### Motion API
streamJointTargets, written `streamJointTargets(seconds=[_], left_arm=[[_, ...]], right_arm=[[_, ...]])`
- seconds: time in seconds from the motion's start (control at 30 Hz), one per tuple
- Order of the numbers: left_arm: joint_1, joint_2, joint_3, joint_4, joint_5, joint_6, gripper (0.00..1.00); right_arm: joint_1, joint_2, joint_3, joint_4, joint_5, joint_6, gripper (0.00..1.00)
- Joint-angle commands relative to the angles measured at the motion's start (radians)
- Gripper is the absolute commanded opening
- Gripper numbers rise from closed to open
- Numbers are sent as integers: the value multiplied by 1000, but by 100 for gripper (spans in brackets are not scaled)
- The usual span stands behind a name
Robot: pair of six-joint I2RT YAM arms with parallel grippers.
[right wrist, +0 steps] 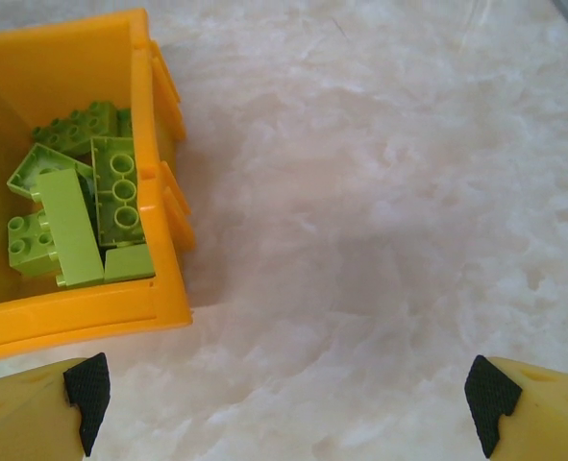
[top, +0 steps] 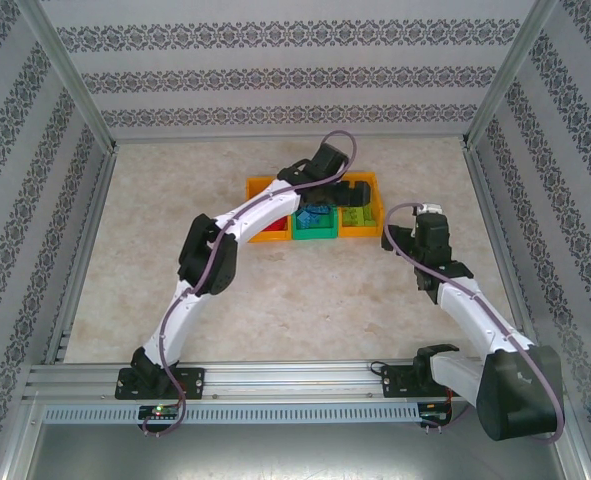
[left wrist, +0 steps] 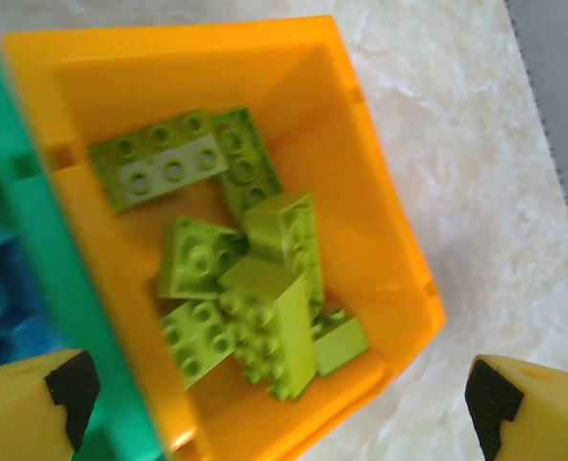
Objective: Sort the legos into containers by color
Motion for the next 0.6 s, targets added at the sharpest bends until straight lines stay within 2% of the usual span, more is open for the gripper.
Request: streamJointTargets(seconds=[0.0,0.1,0.2,0.33,0.43,0.5,0.57], left_arm=[[5,-229,-203,102,-151,97,99],[5,-425,-489,238,-342,227,99],[8,-589,-755,392,-518,390,99],[30,-737,-976,451,-694,528,99],[83,-842,-1112,486,-704,550,99],[134,-919,-1210,537,-666,553,99],[194,-985,-1312,608,-645,565,99]], right_arm=[[-10,-39,-80,248,56,-124,98],[-24,-6,-147,436,96,-178,98],[-52,101,-168,595,85,-178,98],[-77,306,-149,771,30,-150,98],[-77,486,-171,1024,3,-151,98],[-75,430,-150,883,-40,-168,98],[-76,468,-152,951,-88,-184,98]])
